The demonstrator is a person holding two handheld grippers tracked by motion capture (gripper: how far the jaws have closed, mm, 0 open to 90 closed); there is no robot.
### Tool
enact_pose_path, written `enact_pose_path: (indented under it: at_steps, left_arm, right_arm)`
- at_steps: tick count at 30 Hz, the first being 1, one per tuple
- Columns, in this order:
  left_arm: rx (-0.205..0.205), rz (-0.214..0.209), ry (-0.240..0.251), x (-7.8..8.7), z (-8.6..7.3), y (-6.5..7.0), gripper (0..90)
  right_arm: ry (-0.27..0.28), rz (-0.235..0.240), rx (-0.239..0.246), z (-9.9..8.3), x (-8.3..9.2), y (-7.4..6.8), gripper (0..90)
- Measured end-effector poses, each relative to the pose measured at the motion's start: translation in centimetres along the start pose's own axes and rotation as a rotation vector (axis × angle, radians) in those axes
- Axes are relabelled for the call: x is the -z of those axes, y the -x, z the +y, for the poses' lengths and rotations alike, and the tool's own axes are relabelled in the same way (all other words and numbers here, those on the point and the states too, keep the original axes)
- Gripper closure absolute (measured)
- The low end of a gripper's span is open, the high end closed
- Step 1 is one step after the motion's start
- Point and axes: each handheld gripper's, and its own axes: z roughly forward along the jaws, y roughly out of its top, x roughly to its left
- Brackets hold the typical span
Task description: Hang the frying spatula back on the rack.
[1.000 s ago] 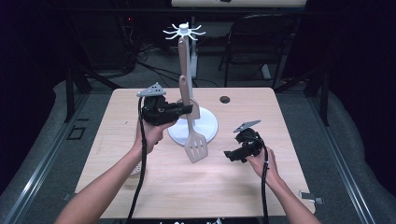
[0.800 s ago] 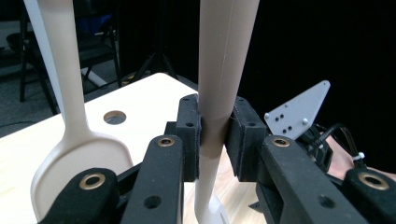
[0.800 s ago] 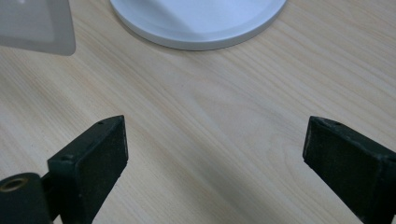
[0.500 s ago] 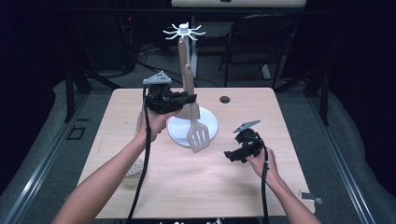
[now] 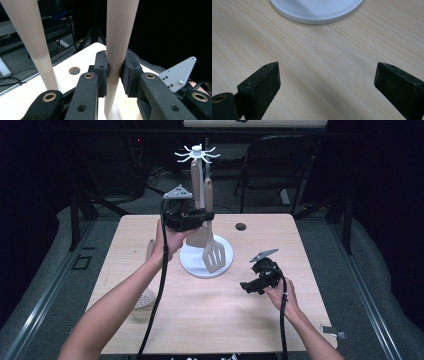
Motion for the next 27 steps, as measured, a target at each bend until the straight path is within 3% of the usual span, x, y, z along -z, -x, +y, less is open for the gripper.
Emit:
enact_pose_path:
  at_steps: [9, 13, 27]
  left_arm:
    - [0.0, 0.028, -0.016, -0.8, 1.0, 0.2, 76.4]
    - [-0.02, 0.042, -0.026, -1.0, 1.3, 0.4, 76.4]
    - [-0.039, 0.065, -0.009, -1.8, 2.8, 0.9, 76.4]
  right_arm:
    - [-0.003, 0.007, -0.003, 0.0, -0.1, -0.1, 6.3]
    - [-0.004, 0.013, -0.003, 0.1, -0.1, -0.1, 6.3]
    - [-0.004, 0.008, -0.011, -0.1, -0.1, 0.1, 6.4]
